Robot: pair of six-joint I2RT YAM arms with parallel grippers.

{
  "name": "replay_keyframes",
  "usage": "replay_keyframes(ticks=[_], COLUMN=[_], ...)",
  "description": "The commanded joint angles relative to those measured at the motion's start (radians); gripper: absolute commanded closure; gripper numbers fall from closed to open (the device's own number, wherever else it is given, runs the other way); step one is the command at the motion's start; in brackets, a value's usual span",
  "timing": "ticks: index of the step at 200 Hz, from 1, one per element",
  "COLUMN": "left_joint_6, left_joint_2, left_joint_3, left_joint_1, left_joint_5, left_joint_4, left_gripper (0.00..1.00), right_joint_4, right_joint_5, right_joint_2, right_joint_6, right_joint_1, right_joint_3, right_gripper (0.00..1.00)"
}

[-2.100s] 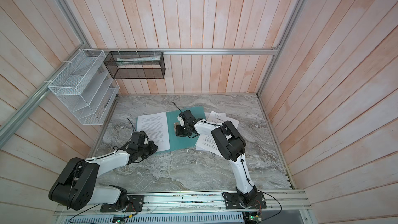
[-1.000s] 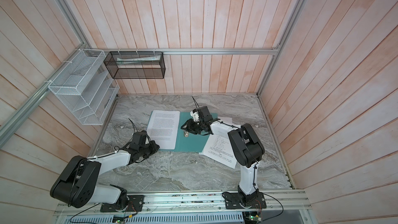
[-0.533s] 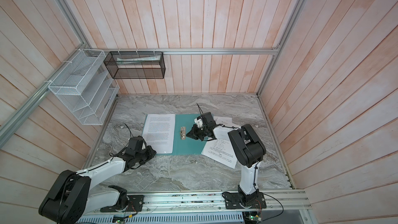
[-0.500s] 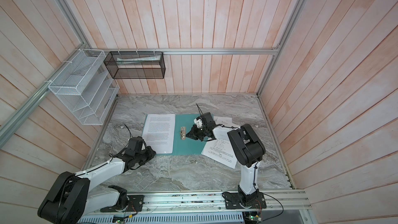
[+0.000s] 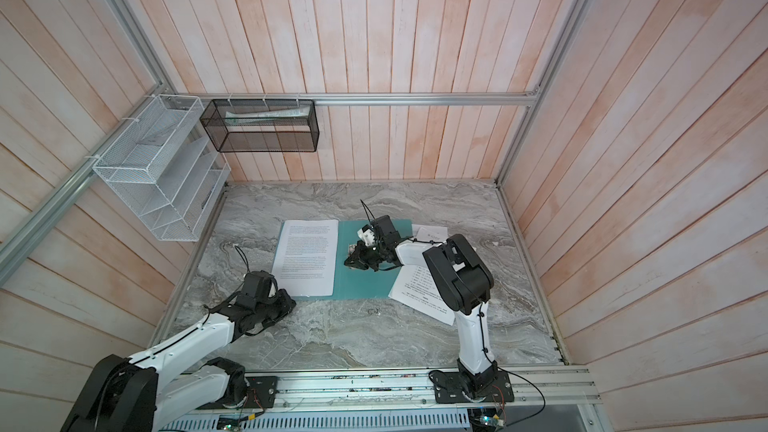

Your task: Put the files into the folder

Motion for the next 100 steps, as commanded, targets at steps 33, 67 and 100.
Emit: replay_keyframes(ticks=[33,67,100], left_joint_6=[0.035,0.062,0.088], left_joint_2=[-0.114,-0.099,-0.063], left_joint_3=[0.100,0.144,0.225], left_joint_1=[-0.009,-0.014,-0.092], left_joint_5=[-0.026,-0.008,-0.021], left_joint_4=[-0.103,-0.085,-0.021], left_gripper=[0.84,0.82,0.64], right_joint_4=[-0.120,-0.325,-0.448], right_joint_5=[0.057,0.104,0.264], right_joint_2=[0.170,0.333,0.116], right_joint_6=[-0.069,-0.138,-0.318], right_joint_1=[-0.060,-0.104,-0.163], right_joint_3=[0.355,0.705,0.621], right_gripper=[1.00,1.00,0.72])
